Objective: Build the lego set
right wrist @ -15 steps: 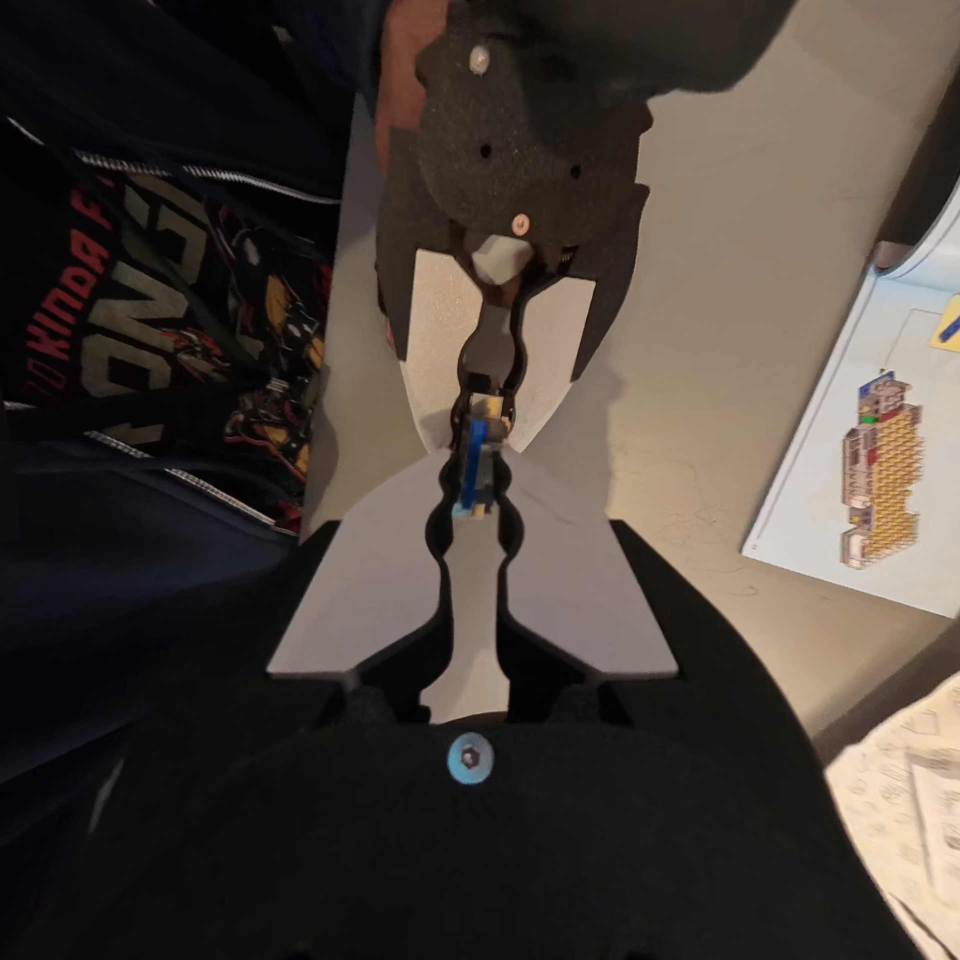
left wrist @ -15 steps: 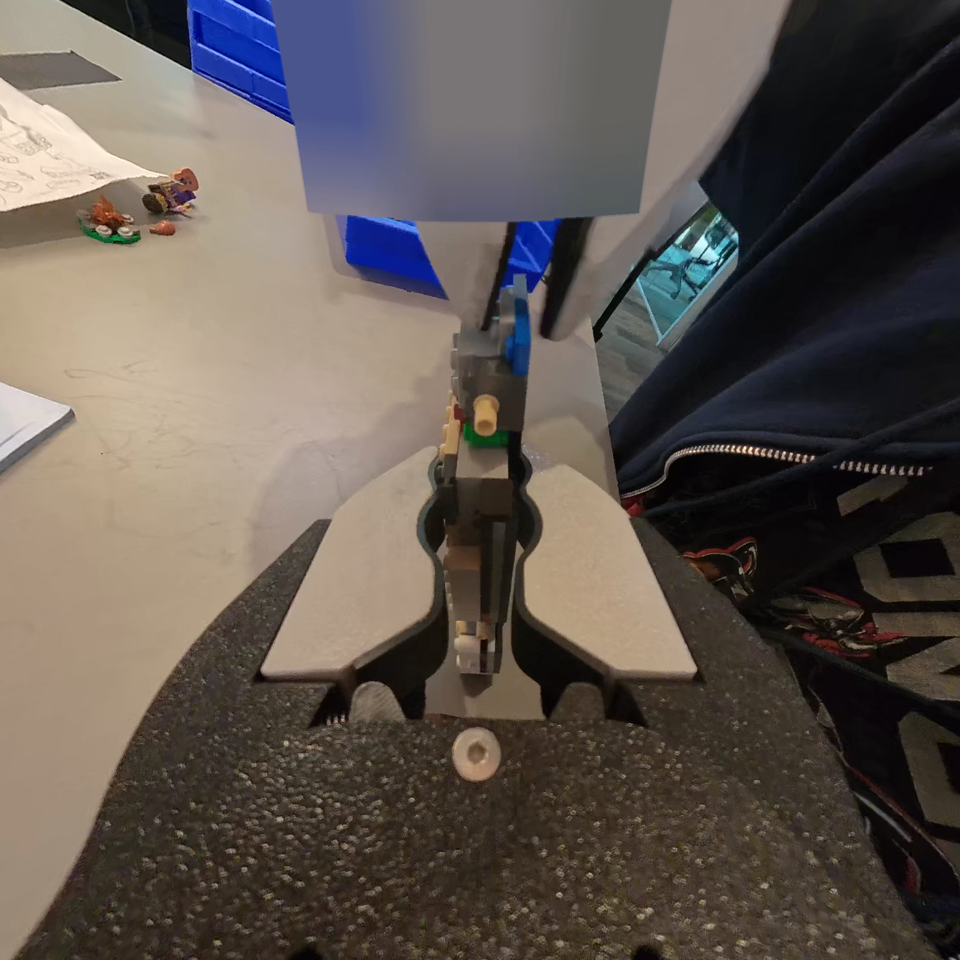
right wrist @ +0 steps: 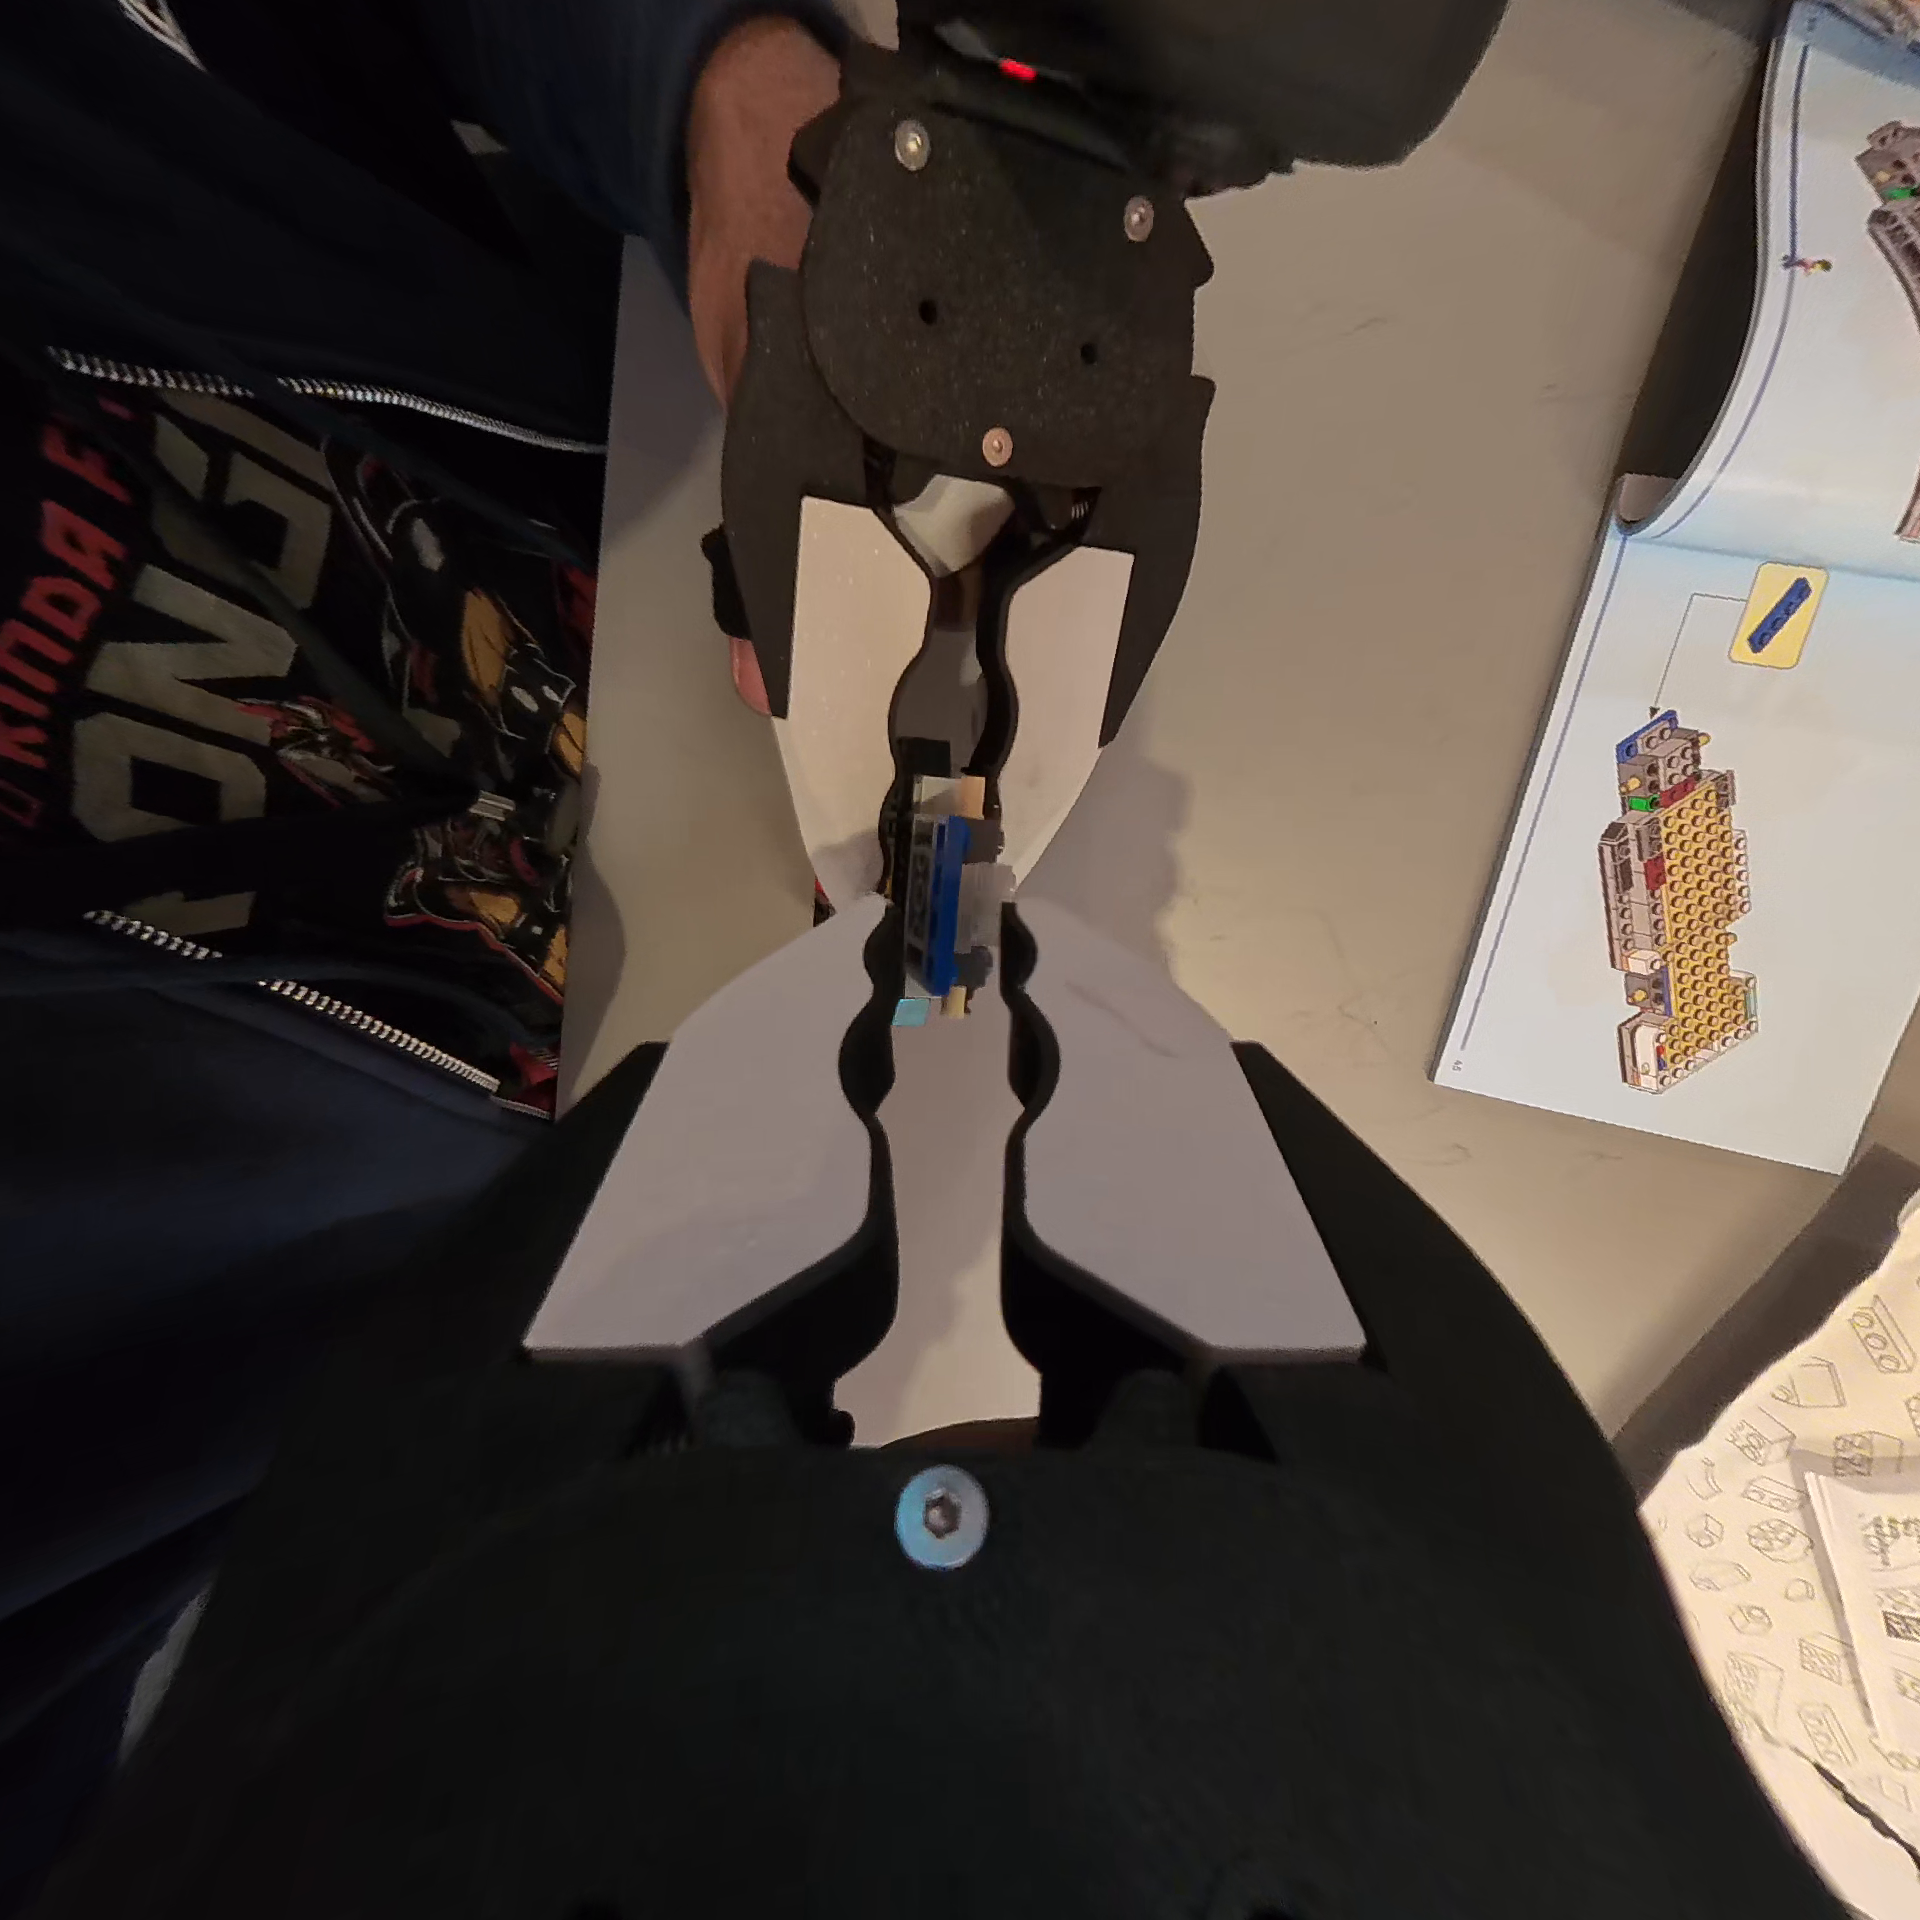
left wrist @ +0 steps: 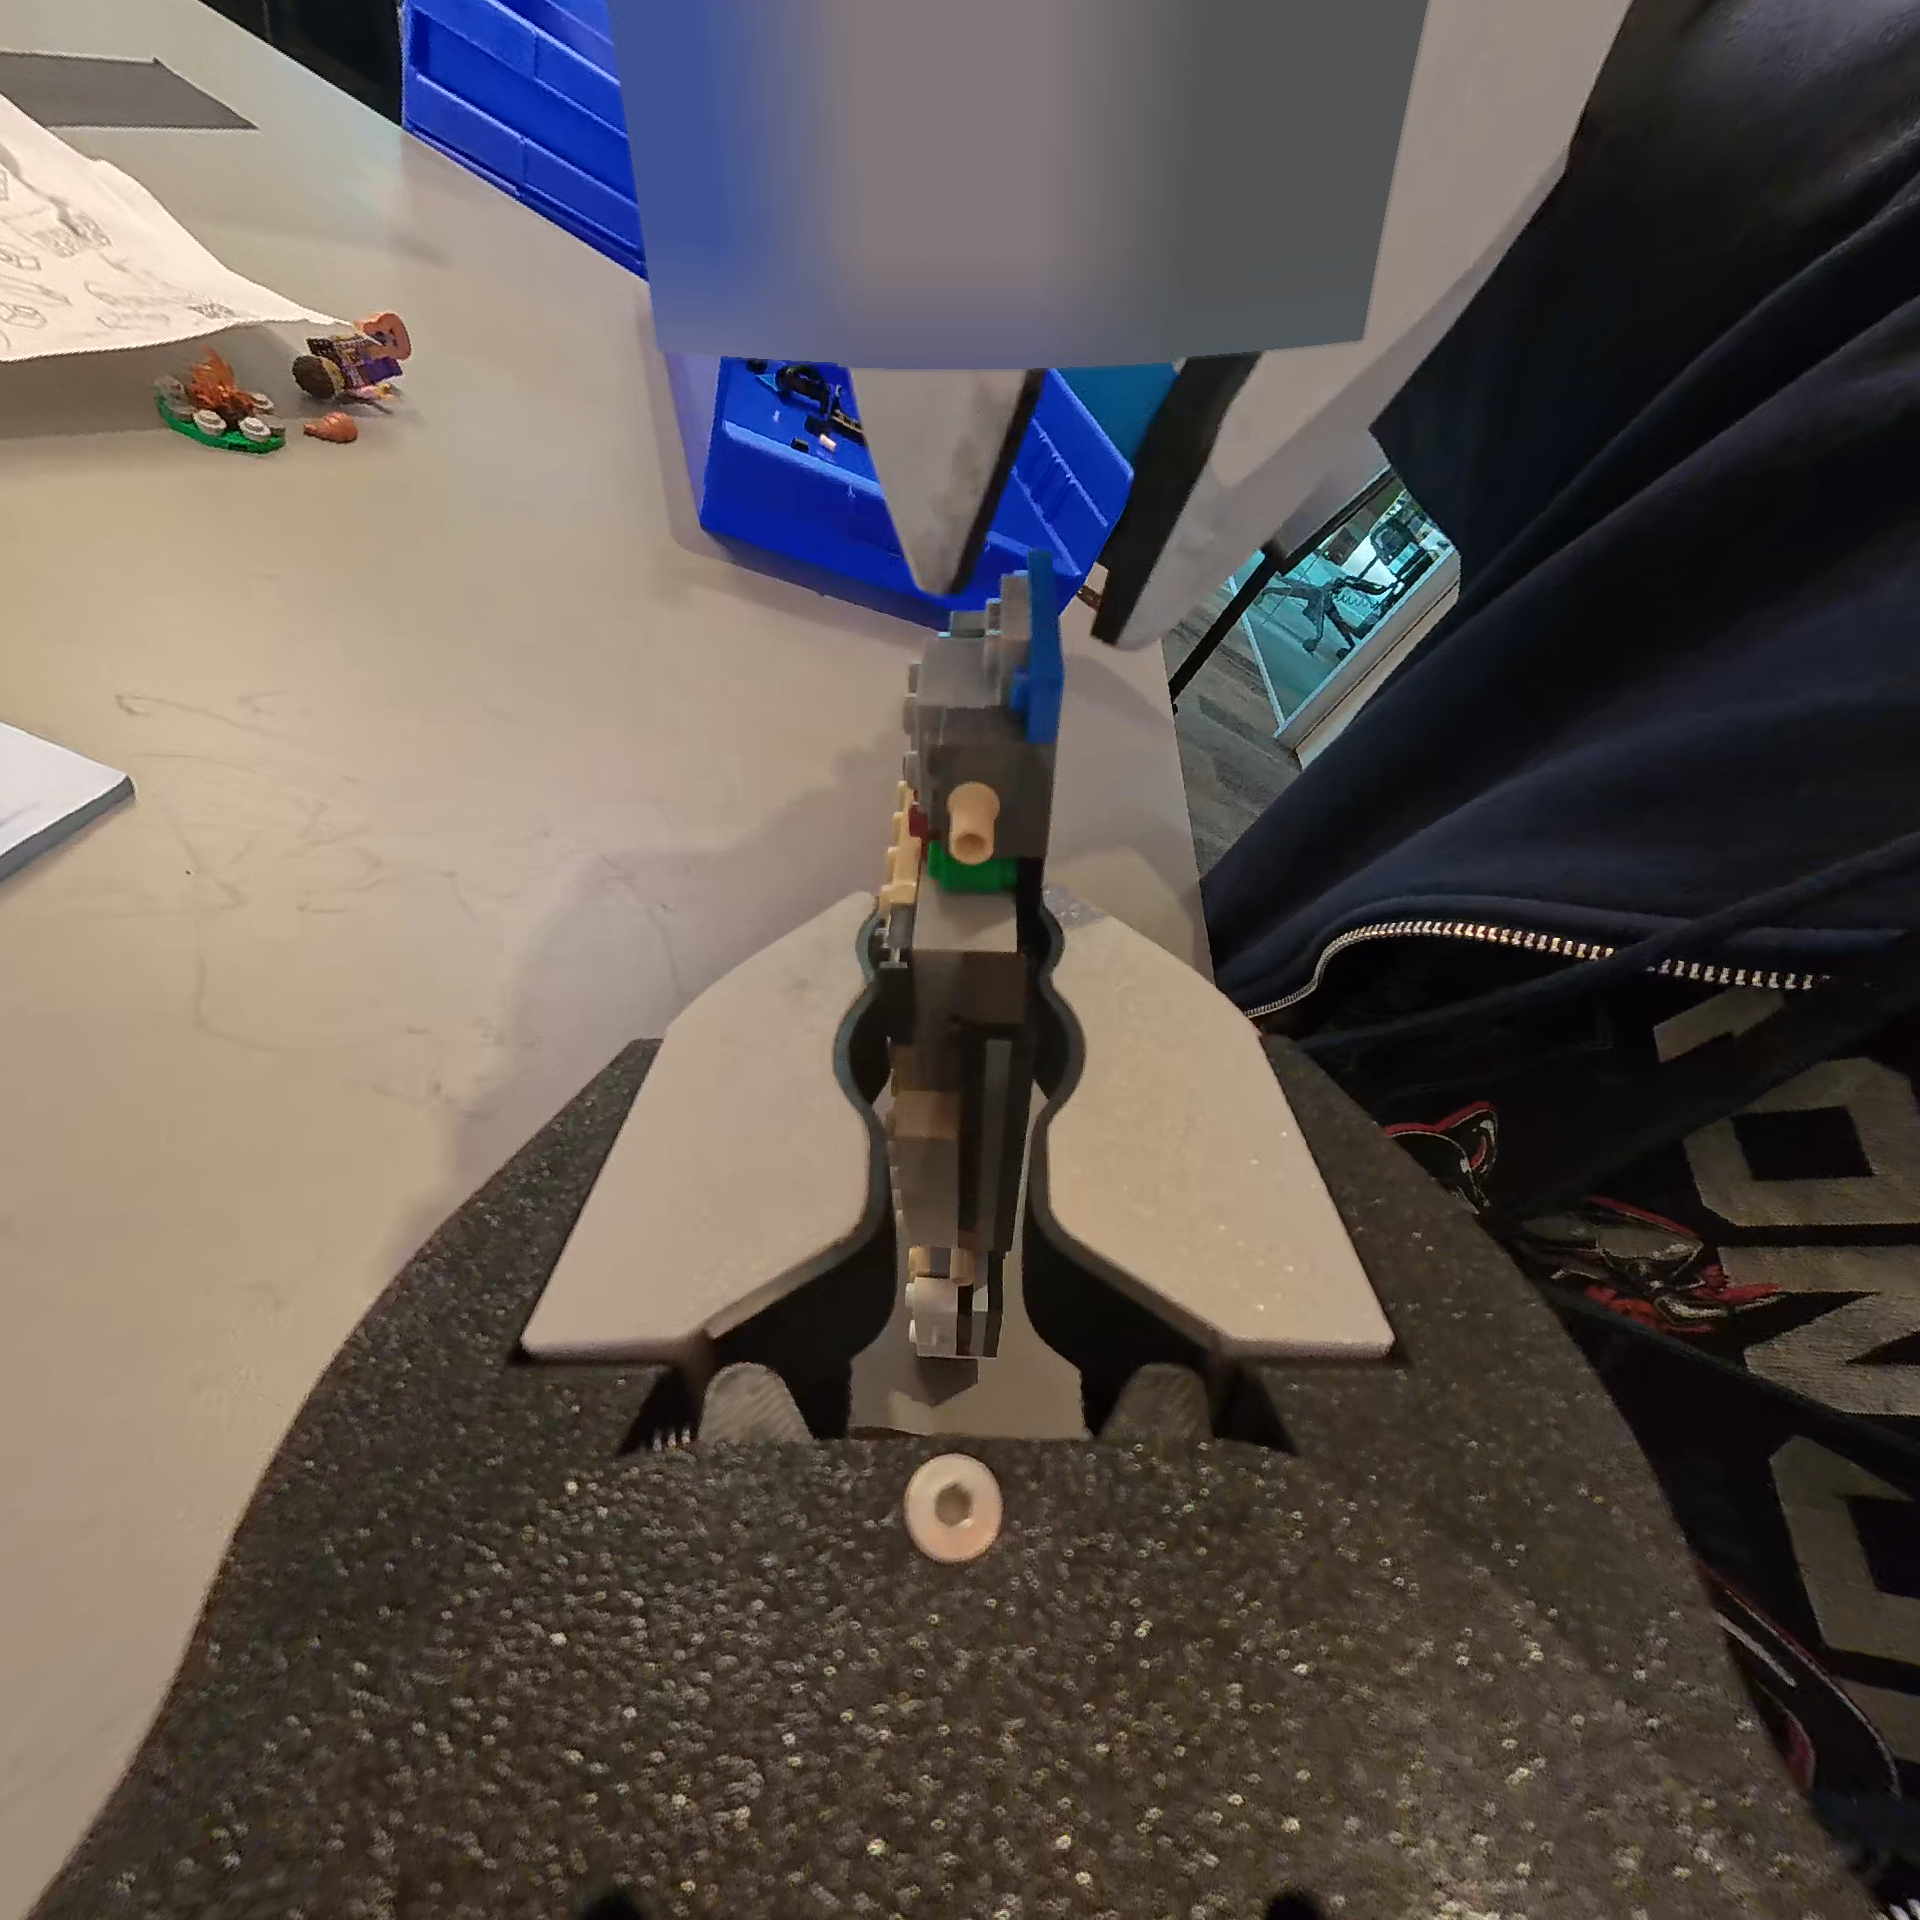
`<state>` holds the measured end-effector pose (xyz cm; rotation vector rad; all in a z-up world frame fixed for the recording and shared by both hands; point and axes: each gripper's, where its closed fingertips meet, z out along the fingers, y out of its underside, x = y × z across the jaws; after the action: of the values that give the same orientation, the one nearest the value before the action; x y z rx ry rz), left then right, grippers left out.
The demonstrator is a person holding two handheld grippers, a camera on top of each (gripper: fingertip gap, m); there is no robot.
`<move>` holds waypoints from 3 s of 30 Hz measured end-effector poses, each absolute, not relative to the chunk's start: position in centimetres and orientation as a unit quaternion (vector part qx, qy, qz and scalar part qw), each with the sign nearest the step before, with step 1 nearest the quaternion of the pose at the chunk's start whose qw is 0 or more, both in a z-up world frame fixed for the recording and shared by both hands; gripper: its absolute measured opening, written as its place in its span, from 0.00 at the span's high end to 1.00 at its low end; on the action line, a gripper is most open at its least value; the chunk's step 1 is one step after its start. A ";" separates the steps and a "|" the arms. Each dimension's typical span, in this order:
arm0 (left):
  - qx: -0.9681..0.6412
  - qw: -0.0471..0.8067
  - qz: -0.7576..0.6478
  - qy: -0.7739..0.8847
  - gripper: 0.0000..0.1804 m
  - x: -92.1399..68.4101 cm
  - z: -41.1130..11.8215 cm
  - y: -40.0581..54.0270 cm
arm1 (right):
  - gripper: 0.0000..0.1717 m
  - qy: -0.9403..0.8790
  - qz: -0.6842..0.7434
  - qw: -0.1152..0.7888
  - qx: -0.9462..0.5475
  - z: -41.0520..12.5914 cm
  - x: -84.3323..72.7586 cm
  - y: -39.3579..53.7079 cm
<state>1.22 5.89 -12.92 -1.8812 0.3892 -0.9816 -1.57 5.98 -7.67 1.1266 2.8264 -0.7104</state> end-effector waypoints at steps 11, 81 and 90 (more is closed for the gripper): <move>-0.772 0.476 -0.382 0.178 0.87 1.3 -12.8 5.6 | 0.95 0.907 -0.230 0.044 0.349 -7.9 -1.3 5.4; -0.780 0.498 -0.326 0.193 0.87 0.1 -12.1 5.8 | 0.96 0.899 -0.247 -0.008 0.361 -6.8 -2.3 4.8; -0.813 0.530 -0.099 0.219 0.87 -4.2 -12.2 7.8 | 0.80 0.886 -0.249 -0.146 0.362 -6.4 -2.7 6.6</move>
<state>-4.25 7.75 -12.18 -1.9409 0.5226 -0.2365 -2.68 6.64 -6.40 1.2576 3.0770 -0.8636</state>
